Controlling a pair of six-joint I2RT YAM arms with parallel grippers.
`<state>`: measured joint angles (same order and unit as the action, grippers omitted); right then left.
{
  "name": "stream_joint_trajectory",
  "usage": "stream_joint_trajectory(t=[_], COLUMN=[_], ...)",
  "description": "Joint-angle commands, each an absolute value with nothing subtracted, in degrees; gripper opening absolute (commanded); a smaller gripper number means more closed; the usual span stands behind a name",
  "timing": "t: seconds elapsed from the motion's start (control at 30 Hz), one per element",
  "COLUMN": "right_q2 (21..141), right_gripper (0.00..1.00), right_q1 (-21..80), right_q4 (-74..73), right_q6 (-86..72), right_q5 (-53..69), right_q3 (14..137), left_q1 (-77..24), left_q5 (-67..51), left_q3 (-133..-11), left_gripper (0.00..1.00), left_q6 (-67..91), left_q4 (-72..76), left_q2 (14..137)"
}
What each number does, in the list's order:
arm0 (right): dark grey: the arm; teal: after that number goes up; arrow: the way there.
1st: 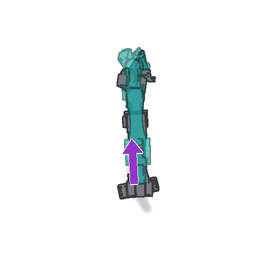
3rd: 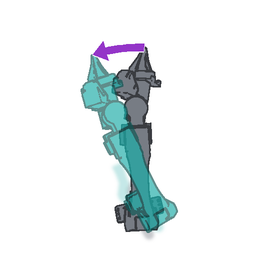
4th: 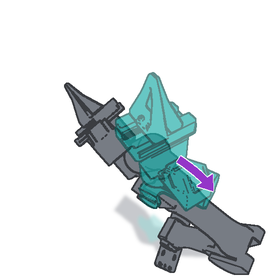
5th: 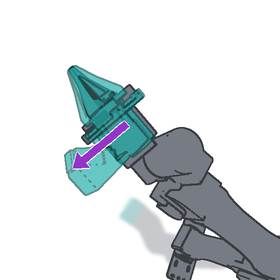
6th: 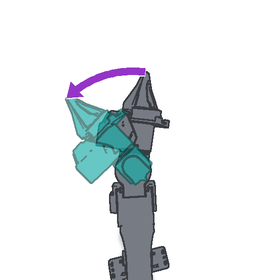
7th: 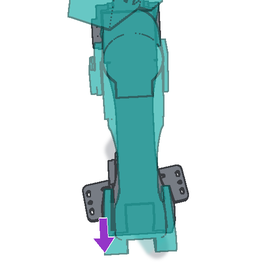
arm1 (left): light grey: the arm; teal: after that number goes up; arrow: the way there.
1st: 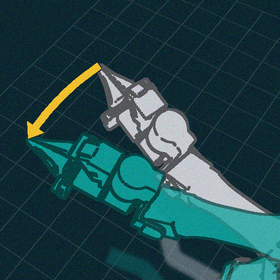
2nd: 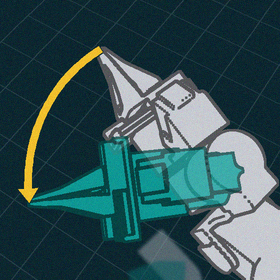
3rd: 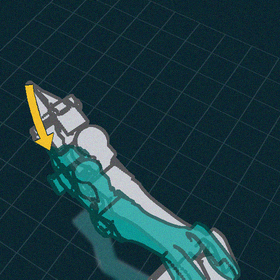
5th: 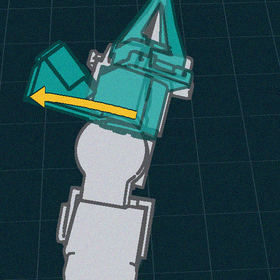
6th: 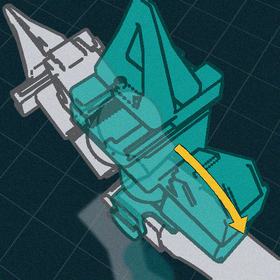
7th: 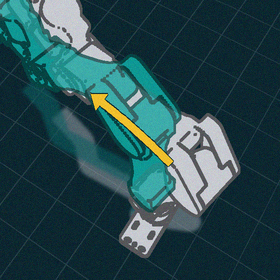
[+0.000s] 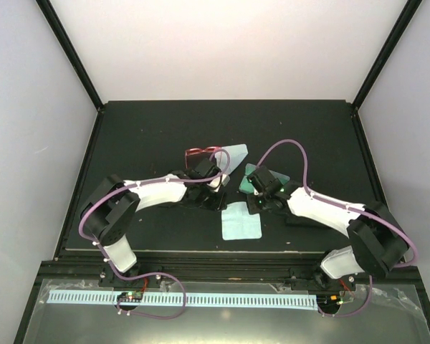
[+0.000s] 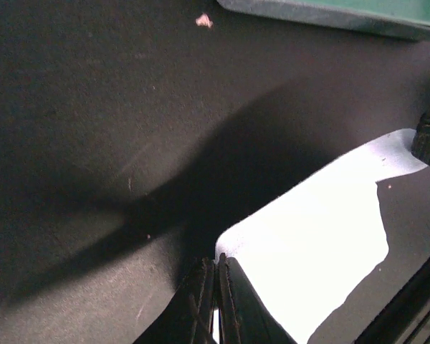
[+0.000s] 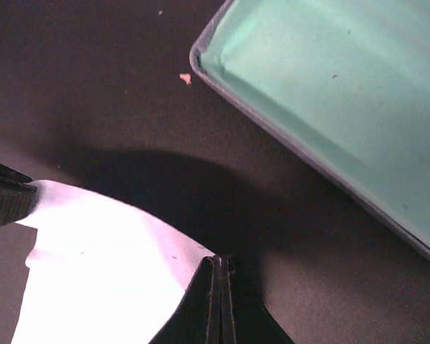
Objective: Organize the sunglasses
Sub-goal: Fold the glasses cleaning cloth at the center of the board.
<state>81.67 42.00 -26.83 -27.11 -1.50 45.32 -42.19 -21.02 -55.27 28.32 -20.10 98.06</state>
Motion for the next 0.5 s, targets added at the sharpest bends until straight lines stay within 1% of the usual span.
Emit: stream_joint_trajectory(t=[0.0,0.17,0.47], right_q2=[79.8,78.8,78.1], right_gripper=[0.01,0.01,0.01], right_q1=[41.9,41.9,41.9], right_q4=[-27.6,-26.9,-27.7], right_q6=[-27.7,-27.8,-27.7], right_q5=[0.3,2.7,5.1], right_q3=[43.3,40.9,39.1], left_q1=[-42.7,-43.0,-43.6], left_q5=[-24.9,-26.7,-26.4], left_q3=[-53.6,-51.7,-49.3], left_gripper=[0.02,0.02,0.02], left_q6=[28.2,28.4,28.6], left_q4=[-17.7,-16.2,-16.1], left_q2=[96.3,96.1,95.3])
